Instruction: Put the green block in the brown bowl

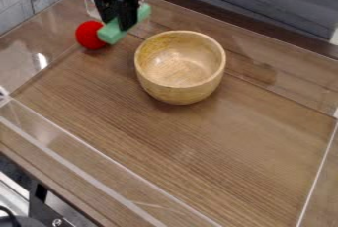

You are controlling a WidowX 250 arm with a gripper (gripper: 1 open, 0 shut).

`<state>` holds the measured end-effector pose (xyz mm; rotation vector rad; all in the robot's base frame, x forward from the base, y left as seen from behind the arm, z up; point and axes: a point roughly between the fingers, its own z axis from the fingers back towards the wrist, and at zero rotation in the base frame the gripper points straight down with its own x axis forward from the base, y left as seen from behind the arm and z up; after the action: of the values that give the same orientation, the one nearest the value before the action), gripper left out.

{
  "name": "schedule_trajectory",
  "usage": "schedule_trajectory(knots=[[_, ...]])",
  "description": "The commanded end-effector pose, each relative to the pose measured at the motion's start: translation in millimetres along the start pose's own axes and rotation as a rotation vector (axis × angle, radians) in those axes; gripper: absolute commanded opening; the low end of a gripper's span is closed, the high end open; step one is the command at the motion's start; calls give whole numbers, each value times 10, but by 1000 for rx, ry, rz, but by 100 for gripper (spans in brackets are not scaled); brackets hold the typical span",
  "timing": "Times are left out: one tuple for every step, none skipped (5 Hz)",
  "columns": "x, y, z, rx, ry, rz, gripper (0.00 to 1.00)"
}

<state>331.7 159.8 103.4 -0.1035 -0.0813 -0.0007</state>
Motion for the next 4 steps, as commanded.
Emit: schedule_trajectory(knots=[[103, -145, 402, 37, -98, -1, 0], [210, -407, 390, 17, -101, -63, 0], [334, -703, 307, -2, -92, -140, 0], [422, -863, 168, -15, -59, -250, 0]])
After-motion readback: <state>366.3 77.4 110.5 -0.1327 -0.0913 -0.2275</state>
